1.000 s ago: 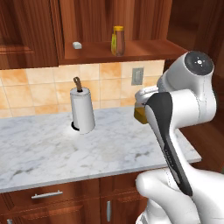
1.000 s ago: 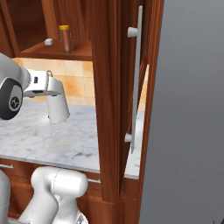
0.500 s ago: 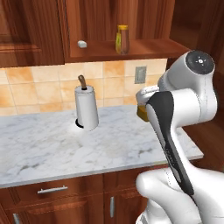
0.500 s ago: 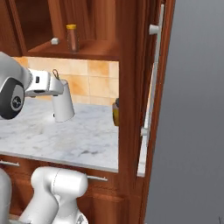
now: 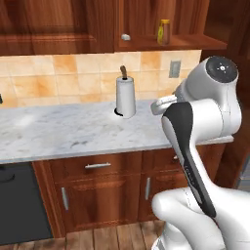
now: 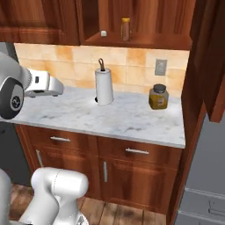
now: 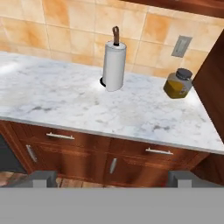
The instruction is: Pick the honey bottle and honey bottle from the counter and place them in the cabinets closest to them.
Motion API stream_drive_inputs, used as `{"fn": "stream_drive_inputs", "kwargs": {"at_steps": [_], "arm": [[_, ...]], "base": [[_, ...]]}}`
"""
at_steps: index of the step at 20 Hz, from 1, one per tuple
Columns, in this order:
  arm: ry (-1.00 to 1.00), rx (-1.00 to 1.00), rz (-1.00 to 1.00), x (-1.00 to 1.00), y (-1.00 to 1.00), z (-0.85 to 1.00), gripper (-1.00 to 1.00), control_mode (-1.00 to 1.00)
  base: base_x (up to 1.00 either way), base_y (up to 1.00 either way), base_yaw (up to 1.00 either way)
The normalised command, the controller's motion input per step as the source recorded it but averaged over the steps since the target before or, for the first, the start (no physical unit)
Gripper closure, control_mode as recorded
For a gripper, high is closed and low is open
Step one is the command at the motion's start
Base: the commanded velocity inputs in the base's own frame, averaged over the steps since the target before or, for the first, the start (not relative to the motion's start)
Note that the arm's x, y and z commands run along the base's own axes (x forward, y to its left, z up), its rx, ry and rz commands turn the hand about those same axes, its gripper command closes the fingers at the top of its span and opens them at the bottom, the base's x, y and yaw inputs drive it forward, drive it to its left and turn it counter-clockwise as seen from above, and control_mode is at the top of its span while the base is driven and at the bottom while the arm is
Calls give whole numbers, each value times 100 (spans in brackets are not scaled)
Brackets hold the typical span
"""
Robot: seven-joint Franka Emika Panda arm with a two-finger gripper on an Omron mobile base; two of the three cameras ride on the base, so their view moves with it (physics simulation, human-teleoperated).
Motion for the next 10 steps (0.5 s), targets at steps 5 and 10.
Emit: {"fn": "stream_drive_inputs", "kwargs": {"at_steps": [5, 10], "arm": [[0, 0, 0, 0, 0, 0, -100, 100], [0, 0, 0, 0, 0, 0, -100, 100]], "base": [[-100, 74, 0], [-95, 87, 0]]}}
